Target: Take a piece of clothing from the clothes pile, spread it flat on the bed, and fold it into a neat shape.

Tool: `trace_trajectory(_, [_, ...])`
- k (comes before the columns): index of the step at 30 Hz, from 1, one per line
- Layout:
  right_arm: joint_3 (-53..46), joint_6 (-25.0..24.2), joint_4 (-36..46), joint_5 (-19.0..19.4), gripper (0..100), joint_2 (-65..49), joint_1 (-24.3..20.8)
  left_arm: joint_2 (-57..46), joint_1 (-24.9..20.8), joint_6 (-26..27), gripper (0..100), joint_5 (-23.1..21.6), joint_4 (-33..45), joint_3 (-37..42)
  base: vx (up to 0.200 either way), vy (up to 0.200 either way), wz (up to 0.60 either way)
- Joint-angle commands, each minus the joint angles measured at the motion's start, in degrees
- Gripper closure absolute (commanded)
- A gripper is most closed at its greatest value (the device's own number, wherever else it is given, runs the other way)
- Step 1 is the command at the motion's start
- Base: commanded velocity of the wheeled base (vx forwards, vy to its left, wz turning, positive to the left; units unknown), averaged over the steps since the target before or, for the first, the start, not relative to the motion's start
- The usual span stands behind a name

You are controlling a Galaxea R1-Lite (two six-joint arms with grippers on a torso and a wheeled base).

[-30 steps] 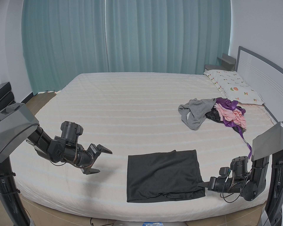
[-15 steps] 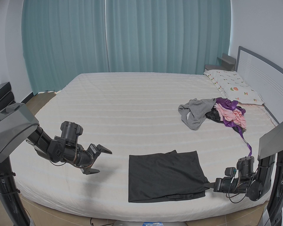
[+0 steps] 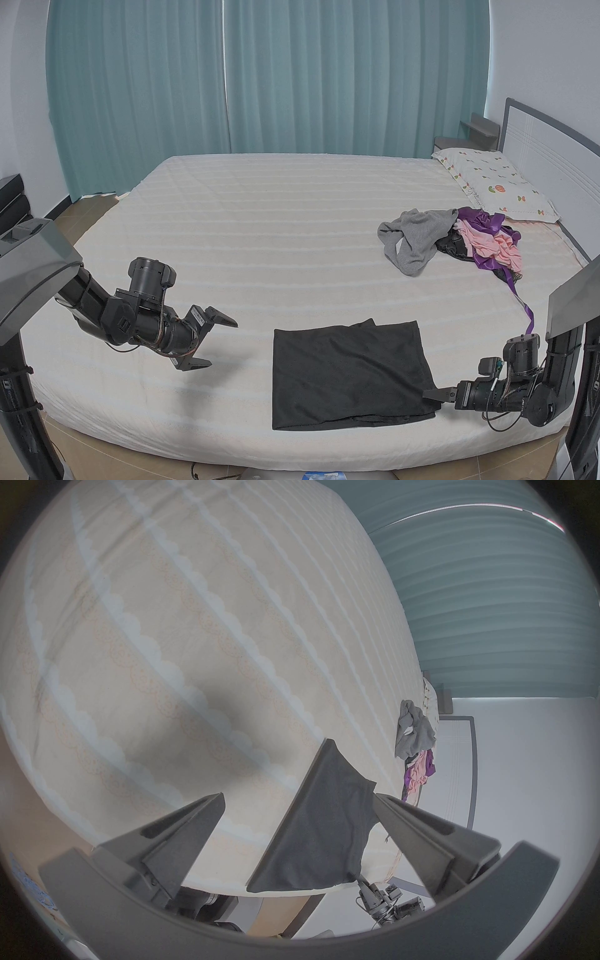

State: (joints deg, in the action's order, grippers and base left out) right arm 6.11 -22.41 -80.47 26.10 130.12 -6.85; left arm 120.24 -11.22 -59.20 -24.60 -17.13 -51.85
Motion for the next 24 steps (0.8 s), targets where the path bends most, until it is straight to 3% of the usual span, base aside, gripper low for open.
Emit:
trace_trajectory(1, [0.75,-0.36,-0.30,0.00,0,-0.04,0.26,0.09,-0.03,0.14,0,-0.01,-0.19,0.17,0.000,0.000,0.00])
trace_trajectory(9, [2.07,-1.68,-0.92,-0.08,0,-0.31,0.70,0.00,-0.12,-0.30,0,-0.01,0.16,-0.10,0.000,0.000,0.00])
trace_trajectory(15, [3.03,-4.75,-1.09,0.00,0,-1.80,0.70,-0.09,-0.12,-2.41,0,-0.01,-0.19,-0.45,-0.200,0.000,0.00])
trace_trajectory(24, [4.62,-6.42,-1.09,-0.08,0,-1.71,0.61,-0.09,-0.12,-2.77,0,-0.01,0.08,-1.15,0.000,0.000,0.00])
